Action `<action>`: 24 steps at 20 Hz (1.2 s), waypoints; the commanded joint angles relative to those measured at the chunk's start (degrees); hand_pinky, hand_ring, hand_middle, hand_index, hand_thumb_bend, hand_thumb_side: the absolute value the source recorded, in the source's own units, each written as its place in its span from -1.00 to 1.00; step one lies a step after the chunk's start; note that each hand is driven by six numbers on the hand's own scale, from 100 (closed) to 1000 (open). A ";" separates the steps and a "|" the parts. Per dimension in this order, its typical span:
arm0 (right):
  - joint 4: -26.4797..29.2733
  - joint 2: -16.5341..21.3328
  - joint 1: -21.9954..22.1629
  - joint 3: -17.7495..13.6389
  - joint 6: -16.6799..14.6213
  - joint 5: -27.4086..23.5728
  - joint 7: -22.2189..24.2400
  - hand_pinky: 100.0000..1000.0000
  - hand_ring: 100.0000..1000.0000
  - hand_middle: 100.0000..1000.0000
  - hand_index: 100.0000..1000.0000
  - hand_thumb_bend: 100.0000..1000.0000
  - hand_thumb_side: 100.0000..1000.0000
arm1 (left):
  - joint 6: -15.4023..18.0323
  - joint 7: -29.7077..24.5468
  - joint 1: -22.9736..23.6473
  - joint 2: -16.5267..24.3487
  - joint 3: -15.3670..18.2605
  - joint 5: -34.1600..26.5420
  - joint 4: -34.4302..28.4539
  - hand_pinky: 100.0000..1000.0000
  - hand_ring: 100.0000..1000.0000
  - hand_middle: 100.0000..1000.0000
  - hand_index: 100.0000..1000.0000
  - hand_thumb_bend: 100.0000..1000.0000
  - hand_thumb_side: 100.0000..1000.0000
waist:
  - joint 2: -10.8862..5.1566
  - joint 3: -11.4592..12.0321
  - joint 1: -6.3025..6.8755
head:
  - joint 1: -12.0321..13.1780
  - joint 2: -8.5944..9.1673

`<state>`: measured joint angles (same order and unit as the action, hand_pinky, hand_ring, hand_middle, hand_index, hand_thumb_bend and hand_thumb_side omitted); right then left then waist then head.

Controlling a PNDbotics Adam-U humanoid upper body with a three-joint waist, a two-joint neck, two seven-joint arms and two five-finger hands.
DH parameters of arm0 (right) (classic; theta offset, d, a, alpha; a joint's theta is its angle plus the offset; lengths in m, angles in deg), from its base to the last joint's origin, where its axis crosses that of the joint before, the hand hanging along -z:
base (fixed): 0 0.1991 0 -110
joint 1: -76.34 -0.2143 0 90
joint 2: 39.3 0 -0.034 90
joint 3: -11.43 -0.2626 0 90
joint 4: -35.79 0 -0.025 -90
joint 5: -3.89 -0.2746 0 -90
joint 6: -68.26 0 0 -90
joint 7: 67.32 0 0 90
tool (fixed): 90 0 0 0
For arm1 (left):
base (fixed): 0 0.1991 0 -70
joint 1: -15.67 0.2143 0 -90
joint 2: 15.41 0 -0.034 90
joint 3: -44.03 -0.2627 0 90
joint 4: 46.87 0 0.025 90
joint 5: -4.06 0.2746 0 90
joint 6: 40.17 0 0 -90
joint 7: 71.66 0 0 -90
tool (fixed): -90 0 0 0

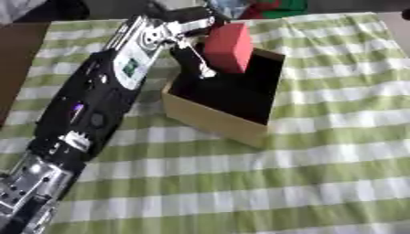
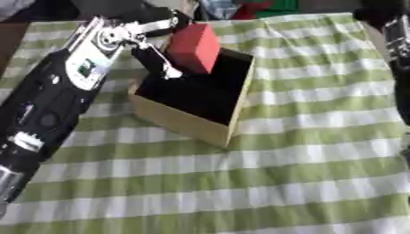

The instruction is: Pick up objects on the table and place them in the box.

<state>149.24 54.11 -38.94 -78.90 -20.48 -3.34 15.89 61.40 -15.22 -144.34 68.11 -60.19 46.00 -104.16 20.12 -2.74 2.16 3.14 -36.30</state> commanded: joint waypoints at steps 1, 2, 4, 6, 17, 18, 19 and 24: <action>1.14 0.39 -0.75 -0.33 -0.04 -0.45 0.09 0.82 0.46 0.32 0.76 -1.00 0.07 | 2.17 0.24 -0.83 0.27 0.63 0.83 -0.26 0.63 0.46 0.56 0.83 0.25 -0.53 | -1.07 -0.10 -0.12 | -0.17 0.42; 1.14 0.40 -0.74 -0.33 -0.03 -0.46 0.08 0.82 0.46 0.32 0.76 -1.00 0.07 | 2.78 0.65 -0.81 0.30 0.80 0.93 -0.18 0.60 0.49 0.59 0.85 0.32 -0.48 | -1.03 -0.11 -0.10 | -0.22 0.41; 1.14 0.44 -0.73 -0.32 0.00 -0.47 0.09 0.82 0.46 0.32 0.76 -1.00 0.07 | 3.53 1.84 -0.77 0.40 1.11 1.29 -0.09 0.60 0.48 0.59 0.86 0.31 -0.45 | -0.99 -0.12 -0.08 | -0.24 0.38; 1.14 0.45 -0.71 -0.34 -0.01 -0.49 0.06 0.82 0.46 0.32 0.76 -1.00 0.07 | 3.99 3.07 -0.69 0.45 1.33 1.38 0.03 0.58 0.48 0.59 0.86 0.29 -0.46 | -0.99 -0.08 -0.06 | -0.24 0.34; 1.14 0.72 -0.56 -0.42 -0.11 -0.38 -0.05 0.82 0.46 0.32 0.76 -1.00 0.04 | 1.83 8.30 0.42 1.84 2.70 -3.45 -6.12 0.52 0.34 0.47 0.76 -0.32 -0.80 | -1.76 0.96 -0.16 | -0.40 -0.11; 1.14 0.83 -0.58 -0.49 -0.17 -0.33 -0.13 0.82 0.46 0.32 0.76 -1.00 0.04 | 1.60 9.09 0.73 2.15 3.16 -4.36 -7.56 0.51 0.31 0.46 0.75 -0.38 -0.81 | -1.89 1.16 -0.19 | -0.47 -0.29; 1.14 0.92 -0.59 -0.56 -0.24 -0.28 -0.22 0.82 0.46 0.32 0.76 -1.00 0.03 | 1.73 9.93 1.13 2.50 3.72 -5.26 -9.02 0.49 0.28 0.44 0.73 -0.45 -0.90 | -2.01 1.38 -0.23 | -0.57 -0.46; 1.14 1.30 -0.49 -0.98 -0.52 0.00 -0.73 0.82 0.46 0.32 0.76 -1.00 0.01 | 1.03 14.19 4.29 5.89 8.02 -9.57 -16.01 0.50 0.13 0.39 0.70 -0.51 -1.00 | -2.46 2.56 -0.59 | -1.55 -1.01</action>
<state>149.24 54.15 -38.88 -79.28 -20.86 -3.47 15.45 62.60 -2.20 -139.19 71.84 -53.79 37.70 -117.60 19.25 -0.11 1.76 1.91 -36.83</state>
